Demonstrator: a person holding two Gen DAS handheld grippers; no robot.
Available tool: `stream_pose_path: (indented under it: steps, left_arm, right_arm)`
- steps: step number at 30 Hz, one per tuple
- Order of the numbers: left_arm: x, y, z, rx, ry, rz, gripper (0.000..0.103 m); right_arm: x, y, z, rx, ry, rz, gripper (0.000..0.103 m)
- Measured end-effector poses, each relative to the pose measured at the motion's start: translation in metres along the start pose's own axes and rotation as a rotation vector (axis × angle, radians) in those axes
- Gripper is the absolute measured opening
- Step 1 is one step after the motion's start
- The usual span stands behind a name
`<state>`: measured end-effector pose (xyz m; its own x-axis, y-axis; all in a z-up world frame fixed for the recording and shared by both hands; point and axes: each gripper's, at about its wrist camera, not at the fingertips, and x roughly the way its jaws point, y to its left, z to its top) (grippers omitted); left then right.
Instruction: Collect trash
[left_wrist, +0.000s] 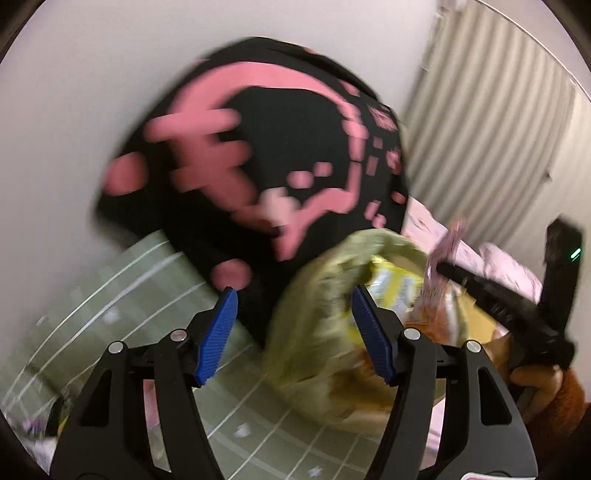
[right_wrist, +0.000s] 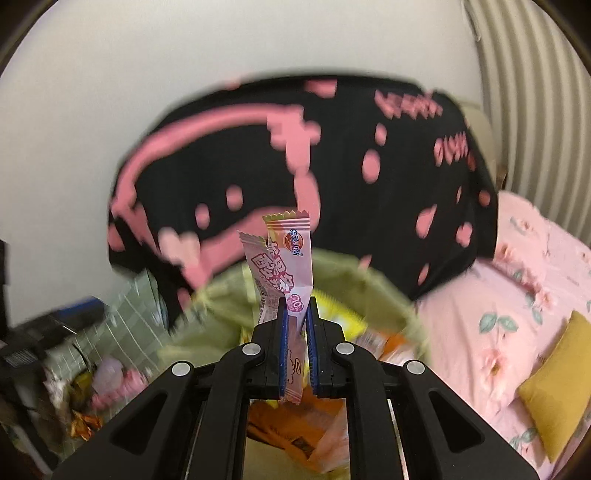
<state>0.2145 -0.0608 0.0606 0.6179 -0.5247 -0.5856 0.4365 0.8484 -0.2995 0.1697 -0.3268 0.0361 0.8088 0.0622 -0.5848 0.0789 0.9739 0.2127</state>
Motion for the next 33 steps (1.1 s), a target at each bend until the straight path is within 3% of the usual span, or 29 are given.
stream_pose_path:
  steps: [6, 9, 15, 17, 19, 28, 33]
  left_arm:
    - [-0.044, 0.052, -0.021, -0.059, -0.044, 0.138, 0.061]
    - [-0.065, 0.080, -0.031, -0.118, -0.071, 0.185, 0.061]
    - [-0.083, 0.122, -0.047, -0.220, -0.086, 0.233, 0.061]
    - [-0.087, 0.130, -0.052, -0.240, -0.091, 0.244, 0.061]
    - [-0.090, 0.134, -0.055, -0.250, -0.094, 0.252, 0.061]
    - [-0.112, 0.158, -0.070, -0.295, -0.109, 0.329, 0.061]
    - [-0.131, 0.177, -0.082, -0.346, -0.129, 0.397, 0.061]
  right_arm:
    - [0.044, -0.002, -0.033, -0.015, 0.197, -0.053, 0.010]
    - [0.053, 0.004, -0.036, -0.056, 0.239, -0.102, 0.010]
    - [0.047, 0.011, -0.030, -0.047, 0.235, -0.135, 0.012]
    - [0.042, 0.014, -0.030, -0.049, 0.228, -0.134, 0.030]
    - [0.035, 0.017, -0.030, -0.059, 0.216, -0.121, 0.041]
    - [0.001, 0.039, -0.017, -0.101, 0.121, -0.143, 0.042]
    - [-0.013, 0.056, -0.001, -0.107, 0.050, -0.096, 0.042]
